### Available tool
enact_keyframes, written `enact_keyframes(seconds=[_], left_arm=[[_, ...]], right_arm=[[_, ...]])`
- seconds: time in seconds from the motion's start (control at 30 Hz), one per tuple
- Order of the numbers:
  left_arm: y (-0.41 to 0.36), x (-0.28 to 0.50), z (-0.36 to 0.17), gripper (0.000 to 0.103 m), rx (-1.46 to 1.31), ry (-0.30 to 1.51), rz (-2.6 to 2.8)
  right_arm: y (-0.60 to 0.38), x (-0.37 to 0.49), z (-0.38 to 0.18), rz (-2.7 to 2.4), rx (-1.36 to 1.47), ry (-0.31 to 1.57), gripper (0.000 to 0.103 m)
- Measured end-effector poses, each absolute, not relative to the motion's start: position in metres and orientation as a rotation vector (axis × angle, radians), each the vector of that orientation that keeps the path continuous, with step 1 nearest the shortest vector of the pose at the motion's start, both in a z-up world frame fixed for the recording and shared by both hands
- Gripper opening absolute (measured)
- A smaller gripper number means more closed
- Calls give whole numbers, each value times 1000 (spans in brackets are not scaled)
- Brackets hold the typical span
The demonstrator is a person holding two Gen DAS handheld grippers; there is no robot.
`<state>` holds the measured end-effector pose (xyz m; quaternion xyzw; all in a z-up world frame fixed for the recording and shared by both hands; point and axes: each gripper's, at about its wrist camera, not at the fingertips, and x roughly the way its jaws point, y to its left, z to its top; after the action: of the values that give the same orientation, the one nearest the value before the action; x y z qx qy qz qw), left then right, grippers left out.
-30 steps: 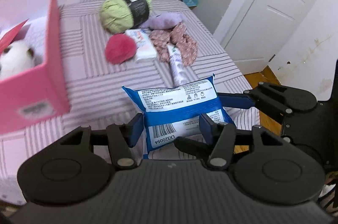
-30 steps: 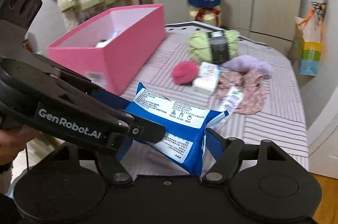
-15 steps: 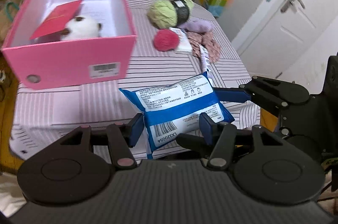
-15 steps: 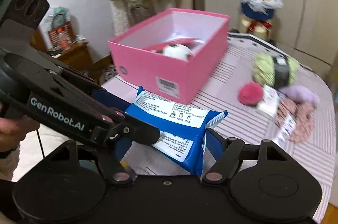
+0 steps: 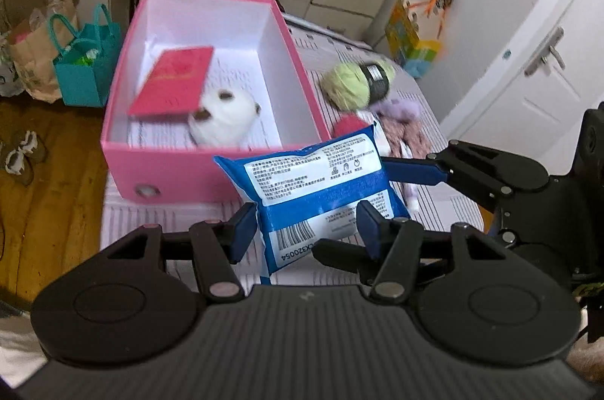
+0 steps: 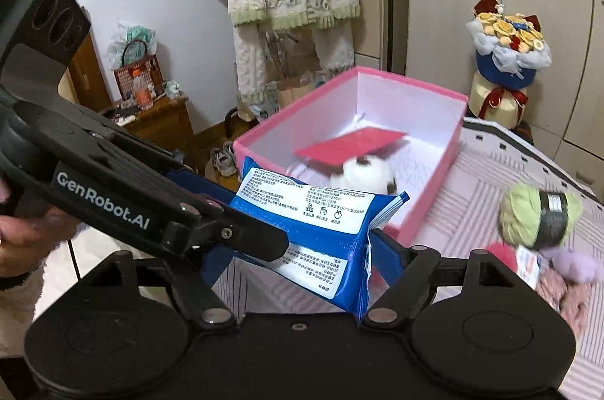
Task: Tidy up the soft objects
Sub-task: 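Lift the blue packet with the left gripper and carry it over the pink box, then lower the blue packet into the box and open the left gripper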
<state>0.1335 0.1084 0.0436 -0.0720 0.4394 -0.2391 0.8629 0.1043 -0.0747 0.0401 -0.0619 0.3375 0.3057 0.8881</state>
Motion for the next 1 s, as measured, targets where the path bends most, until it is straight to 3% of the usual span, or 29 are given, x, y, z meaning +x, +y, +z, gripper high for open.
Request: enact_keyframes(seconds=[0.2,0.4,0.57,0.63,1.0], left_arm=[[130,176,54,58,-147,805,-479],[138,229,47,58,-162,782,-452],[136,275,33,58,-160,770,-411],[134,294,27,58,-166,788,-401],[114,362,-2,58,-178,884,-379]], right_arm=[[-72,148,48,695,-34,642,83],[-59,190,49,690,-69,624,73],[-51,234,44,634,-144,639,50],[-53,253,37,611,-140,669,46],[-49,319,9,502,-209,756,46]])
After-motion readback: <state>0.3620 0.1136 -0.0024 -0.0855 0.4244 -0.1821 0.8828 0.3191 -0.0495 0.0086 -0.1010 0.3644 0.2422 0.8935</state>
